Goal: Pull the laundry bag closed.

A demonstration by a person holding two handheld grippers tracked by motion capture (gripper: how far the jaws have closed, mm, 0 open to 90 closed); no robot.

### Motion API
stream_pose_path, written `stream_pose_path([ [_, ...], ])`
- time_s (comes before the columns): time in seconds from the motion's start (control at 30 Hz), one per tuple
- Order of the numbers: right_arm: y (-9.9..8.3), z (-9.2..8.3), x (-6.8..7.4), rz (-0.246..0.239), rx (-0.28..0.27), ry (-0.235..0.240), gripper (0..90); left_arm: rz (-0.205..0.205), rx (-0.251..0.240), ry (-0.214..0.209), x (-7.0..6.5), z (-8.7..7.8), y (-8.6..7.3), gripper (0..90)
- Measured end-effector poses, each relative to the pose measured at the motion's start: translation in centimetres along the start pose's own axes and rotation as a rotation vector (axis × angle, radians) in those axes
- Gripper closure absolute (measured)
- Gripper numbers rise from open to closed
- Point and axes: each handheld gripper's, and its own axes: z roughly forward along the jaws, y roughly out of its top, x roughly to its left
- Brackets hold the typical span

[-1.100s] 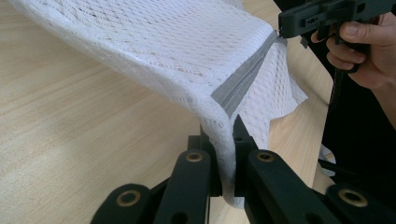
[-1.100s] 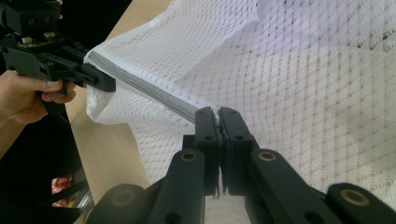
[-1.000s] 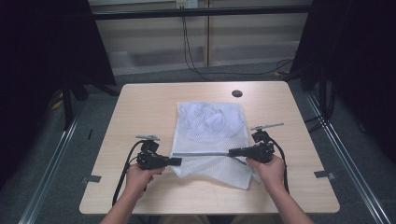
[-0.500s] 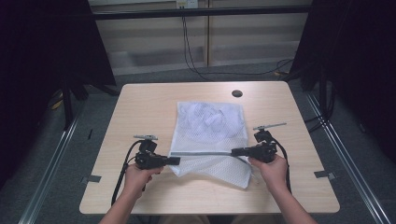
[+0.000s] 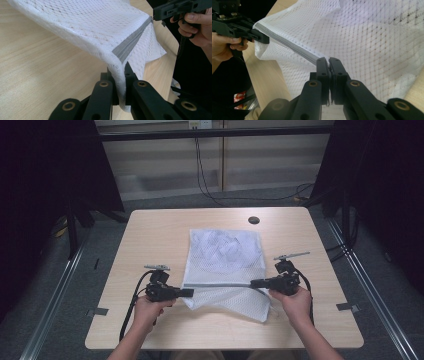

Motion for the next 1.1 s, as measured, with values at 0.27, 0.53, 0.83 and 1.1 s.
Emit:
stream_pose_path([
  [0.27,-0.2,-0.5,-0.4,0.011,-0.011,0.005,87.5,0.002,0.002,-0.004,0.0,0.0,0.0,89.6],
  [0.53,-0.4,-1.0,-0.8,0.015,-0.019,-0.006,87.4,0.004,0.007,-0.007,0.1,0.1,0.1,89.6],
  [0.83,-0.4,-1.1,-1.1,0.021,-0.021,-0.010,87.5,0.003,0.009,-0.005,0.0,0.1,-0.1,89.6],
  [1.1,-0.5,-1.5,-1.4,0.026,-0.022,-0.014,87.5,0.009,0.014,-0.006,0.0,0.2,-0.1,89.6],
])
